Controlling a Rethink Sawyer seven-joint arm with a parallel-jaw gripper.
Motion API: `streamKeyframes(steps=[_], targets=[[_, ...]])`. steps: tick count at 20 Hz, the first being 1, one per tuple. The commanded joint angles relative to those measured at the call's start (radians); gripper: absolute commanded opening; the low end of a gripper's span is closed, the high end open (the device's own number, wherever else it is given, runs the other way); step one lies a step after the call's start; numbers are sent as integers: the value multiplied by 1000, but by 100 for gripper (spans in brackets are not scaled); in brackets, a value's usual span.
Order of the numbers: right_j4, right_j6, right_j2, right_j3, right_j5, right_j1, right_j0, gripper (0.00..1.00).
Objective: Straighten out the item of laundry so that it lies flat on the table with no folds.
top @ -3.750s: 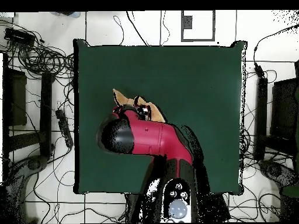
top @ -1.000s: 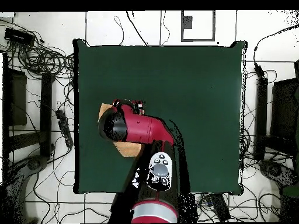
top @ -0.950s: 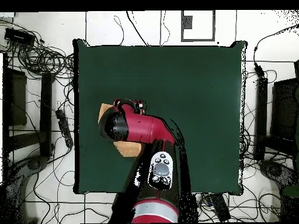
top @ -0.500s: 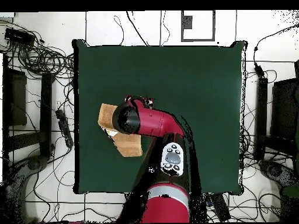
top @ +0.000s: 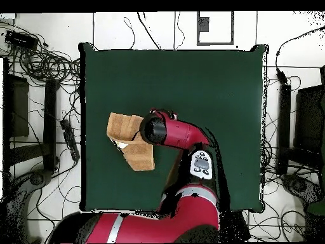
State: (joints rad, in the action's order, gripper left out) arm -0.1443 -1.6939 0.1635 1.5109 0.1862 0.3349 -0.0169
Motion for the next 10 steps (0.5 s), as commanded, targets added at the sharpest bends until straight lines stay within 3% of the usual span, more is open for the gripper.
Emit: streamKeyframes(steps=[1,10], targets=[[18,-88,-136,-14,96,-48,4,100],[3,-130,-103,55,134,49,51,100]])
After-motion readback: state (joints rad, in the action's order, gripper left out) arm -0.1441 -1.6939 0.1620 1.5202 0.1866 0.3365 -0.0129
